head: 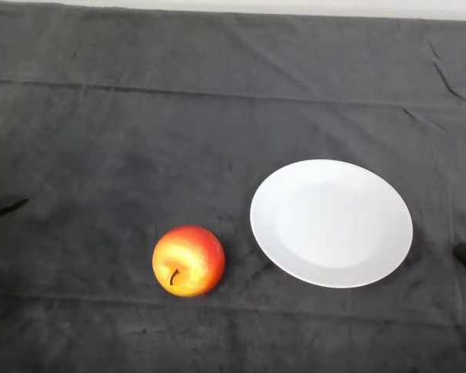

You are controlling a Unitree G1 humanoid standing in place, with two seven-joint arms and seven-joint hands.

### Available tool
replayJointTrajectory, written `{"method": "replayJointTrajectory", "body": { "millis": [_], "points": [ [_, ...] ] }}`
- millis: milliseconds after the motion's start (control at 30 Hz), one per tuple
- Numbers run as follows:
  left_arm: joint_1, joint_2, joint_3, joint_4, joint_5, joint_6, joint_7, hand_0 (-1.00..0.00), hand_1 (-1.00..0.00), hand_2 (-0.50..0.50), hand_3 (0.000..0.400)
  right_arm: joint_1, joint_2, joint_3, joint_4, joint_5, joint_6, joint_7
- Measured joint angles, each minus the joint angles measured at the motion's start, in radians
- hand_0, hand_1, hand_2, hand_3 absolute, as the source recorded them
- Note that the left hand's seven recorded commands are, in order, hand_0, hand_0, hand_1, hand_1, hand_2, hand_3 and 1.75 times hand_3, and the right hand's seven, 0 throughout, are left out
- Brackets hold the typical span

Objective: Move the apple to the plate

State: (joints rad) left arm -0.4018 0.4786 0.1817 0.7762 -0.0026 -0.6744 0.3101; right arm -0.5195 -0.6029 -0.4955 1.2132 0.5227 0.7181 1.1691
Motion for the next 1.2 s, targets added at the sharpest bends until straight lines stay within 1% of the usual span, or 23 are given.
{"method": "replayJointTrajectory", "body": {
  "millis": [67,167,333,567,667,800,900,1067,1200],
  "points": [
    [0.009,-0.008,-0.017,-0.059,0.013,0.027,0.000,0.00,0.00,0.00,0.000,0.000,0.000,0.0000,0.000,0.0000,0.000,0.0000],
    [0.053,-0.019,-0.034,-0.155,0.035,0.054,0.000,0.00,0.00,0.00,0.000,0.000,0.000,-0.0001,0.000,0.0000,0.000,0.0000],
    [0.120,-0.035,-0.083,-0.253,0.067,0.102,-0.004,0.00,0.00,0.00,0.000,0.000,0.000,-0.0001,0.000,0.0000,0.000,-0.0001],
    [0.194,-0.040,-0.140,-0.411,0.107,0.176,-0.050,0.00,0.00,0.00,0.000,0.000,0.000,-0.0001,0.000,0.0000,0.000,-0.0002],
    [0.196,-0.041,-0.166,-0.445,0.126,0.200,-0.065,0.00,0.00,0.00,0.000,0.000,0.000,-0.0001,0.000,0.0000,0.000,-0.0003],
    [0.199,-0.043,-0.201,-0.478,0.155,0.216,-0.083,0.00,0.00,0.00,0.000,0.000,0.000,-0.0001,0.000,0.0000,0.000,-0.0005],
    [0.224,-0.044,-0.222,-0.509,0.173,0.222,-0.104,0.00,0.00,0.00,0.000,0.000,0.000,-0.0001,0.000,0.0000,0.000,-0.0005],
    [0.237,-0.044,-0.257,-0.510,0.186,0.227,-0.151,0.00,0.00,0.00,0.000,0.000,0.000,-0.0001,0.000,0.0000,0.000,-0.0008],
    [0.237,-0.042,-0.258,-0.510,0.190,0.227,-0.186,0.00,0.00,0.00,0.000,0.000,0.000,-0.0001,0.000,0.0000,0.000,-0.0010]
  ]
}}
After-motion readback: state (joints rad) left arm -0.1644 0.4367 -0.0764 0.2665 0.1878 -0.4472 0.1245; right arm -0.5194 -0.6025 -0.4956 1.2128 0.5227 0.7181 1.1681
